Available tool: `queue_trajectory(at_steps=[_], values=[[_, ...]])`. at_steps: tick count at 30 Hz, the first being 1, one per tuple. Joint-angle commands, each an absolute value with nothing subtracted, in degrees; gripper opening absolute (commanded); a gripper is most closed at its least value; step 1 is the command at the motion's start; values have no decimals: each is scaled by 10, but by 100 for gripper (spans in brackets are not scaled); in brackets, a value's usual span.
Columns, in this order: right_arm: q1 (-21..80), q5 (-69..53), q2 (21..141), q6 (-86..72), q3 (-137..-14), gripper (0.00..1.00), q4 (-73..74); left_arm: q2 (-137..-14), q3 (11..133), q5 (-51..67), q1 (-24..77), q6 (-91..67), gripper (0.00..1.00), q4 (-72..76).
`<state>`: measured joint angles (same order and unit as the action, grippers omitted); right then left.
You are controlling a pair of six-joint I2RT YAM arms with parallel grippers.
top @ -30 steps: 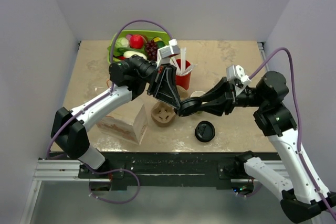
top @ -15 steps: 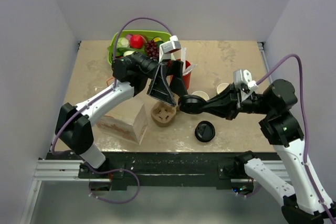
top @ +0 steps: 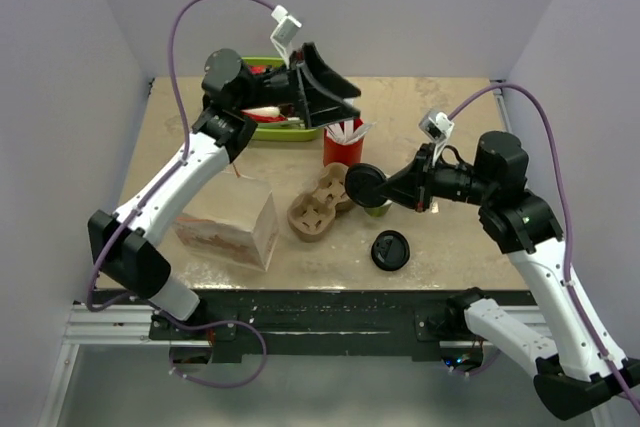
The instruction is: Pack the takeout coffee
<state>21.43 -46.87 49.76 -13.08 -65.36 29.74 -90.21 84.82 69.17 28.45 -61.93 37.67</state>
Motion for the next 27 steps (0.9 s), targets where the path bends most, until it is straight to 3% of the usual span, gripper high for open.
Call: queue_trajectory(at_steps=[1, 3, 12, 17, 27], values=[[214, -350, 497, -167, -676, 0, 337, -819, 939, 302, 342, -148, 100, -114], [213, -317, 501, -181, -672, 0, 338, -787, 903, 309, 347, -156, 100, -68], [209, -198, 571, -254, -627, 2, 337, -716, 727, 108, 406, -198, 100, 11], [196, -202, 611, -301, -579, 2, 259, -709, 617, 75, 427, -259, 100, 41], [141, -205, 643, -336, -528, 3, 204, -781, 586, 12, 489, -307, 100, 54]])
